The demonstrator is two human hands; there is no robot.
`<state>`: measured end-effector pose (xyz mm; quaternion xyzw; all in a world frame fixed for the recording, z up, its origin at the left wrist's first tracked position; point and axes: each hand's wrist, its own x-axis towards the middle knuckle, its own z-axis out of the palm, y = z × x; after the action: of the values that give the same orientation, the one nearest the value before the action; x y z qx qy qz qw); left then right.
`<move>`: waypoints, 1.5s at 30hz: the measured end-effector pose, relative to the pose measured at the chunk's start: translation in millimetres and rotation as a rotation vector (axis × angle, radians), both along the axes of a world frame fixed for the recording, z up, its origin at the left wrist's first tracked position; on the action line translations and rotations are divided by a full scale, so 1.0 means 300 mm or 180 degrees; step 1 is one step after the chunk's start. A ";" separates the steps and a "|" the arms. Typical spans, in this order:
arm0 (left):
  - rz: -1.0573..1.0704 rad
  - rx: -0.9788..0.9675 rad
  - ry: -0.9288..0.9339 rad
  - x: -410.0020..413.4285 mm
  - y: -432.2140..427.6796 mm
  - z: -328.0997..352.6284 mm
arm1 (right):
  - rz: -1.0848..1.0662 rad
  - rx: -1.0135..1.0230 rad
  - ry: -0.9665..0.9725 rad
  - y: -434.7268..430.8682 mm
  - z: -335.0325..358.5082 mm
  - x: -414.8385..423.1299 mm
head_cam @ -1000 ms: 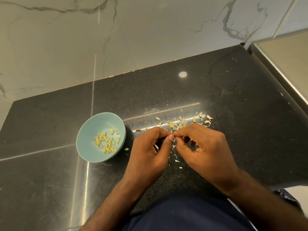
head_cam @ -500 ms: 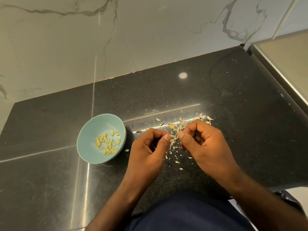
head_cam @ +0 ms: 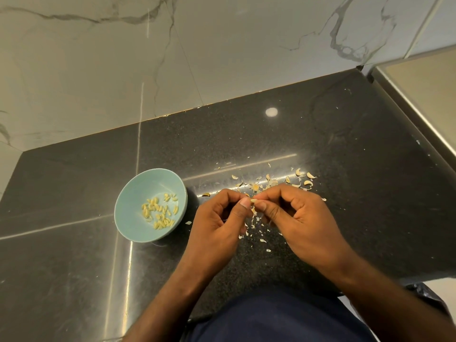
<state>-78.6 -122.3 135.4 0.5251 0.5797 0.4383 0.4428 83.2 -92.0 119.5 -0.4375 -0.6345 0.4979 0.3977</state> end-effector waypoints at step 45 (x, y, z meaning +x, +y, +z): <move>-0.0538 0.0514 0.1237 -0.032 0.027 0.020 | 0.0371 -0.0372 -0.0061 0.000 0.010 0.013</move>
<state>-88.4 -114.3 141.4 0.6802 0.5711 0.3351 0.3145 87.1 -92.0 122.4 -0.4269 -0.6325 0.5521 0.3358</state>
